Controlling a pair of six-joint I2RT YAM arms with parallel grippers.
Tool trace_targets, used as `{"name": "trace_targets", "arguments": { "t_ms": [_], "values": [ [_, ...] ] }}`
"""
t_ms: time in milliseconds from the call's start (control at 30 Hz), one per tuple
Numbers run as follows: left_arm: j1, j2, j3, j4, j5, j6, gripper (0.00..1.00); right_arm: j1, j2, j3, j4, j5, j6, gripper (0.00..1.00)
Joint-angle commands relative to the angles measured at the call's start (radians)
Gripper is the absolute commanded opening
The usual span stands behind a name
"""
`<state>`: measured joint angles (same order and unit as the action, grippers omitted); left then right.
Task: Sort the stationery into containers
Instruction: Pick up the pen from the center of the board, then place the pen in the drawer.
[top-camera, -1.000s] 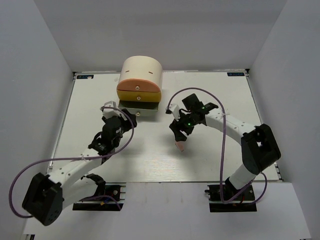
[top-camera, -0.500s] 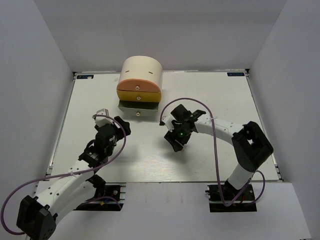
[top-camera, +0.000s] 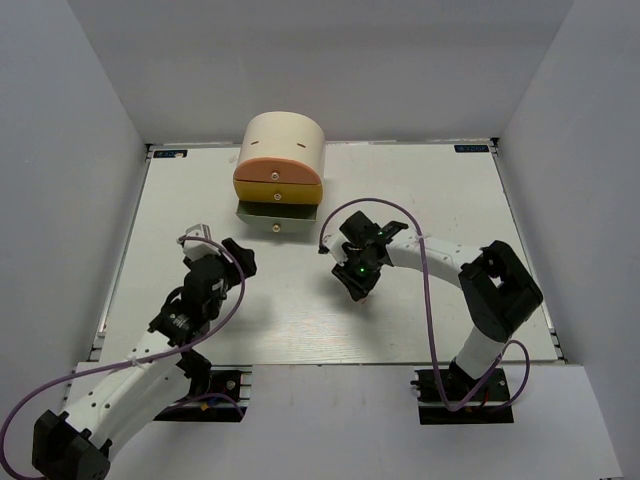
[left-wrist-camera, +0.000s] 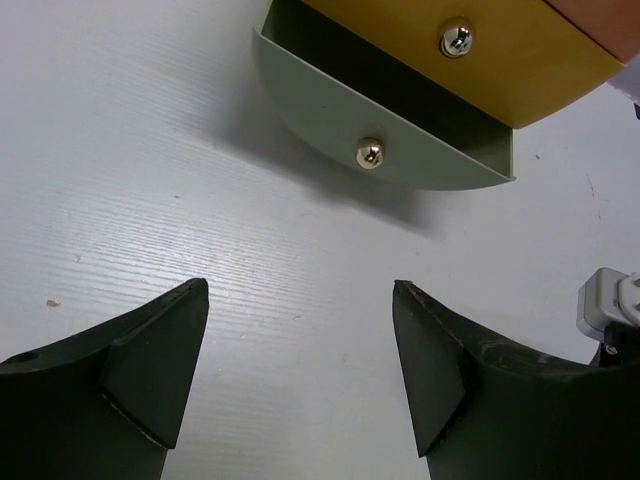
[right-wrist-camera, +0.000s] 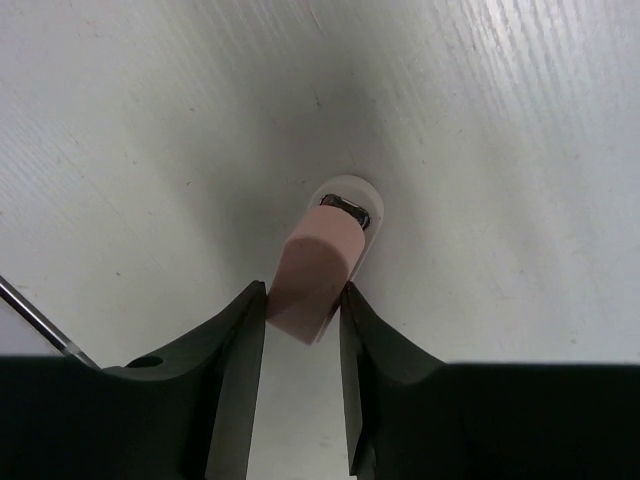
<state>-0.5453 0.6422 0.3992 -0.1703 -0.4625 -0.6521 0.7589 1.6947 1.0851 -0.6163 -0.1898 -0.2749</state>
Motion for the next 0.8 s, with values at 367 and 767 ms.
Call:
{"name": "trace_targets", "arguments": {
  "t_ms": [367, 767],
  "values": [
    [0.005, -0.121, -0.019, -0.118, 0.036, -0.066, 0.83, -0.006, 0.015, 0.415, 0.104, -0.085, -0.363, 0.00],
    [0.005, -0.157, -0.056, -0.127, 0.036, -0.095, 0.83, -0.006, 0.184, 0.619, 0.222, -0.071, -0.599, 0.00]
  ]
}}
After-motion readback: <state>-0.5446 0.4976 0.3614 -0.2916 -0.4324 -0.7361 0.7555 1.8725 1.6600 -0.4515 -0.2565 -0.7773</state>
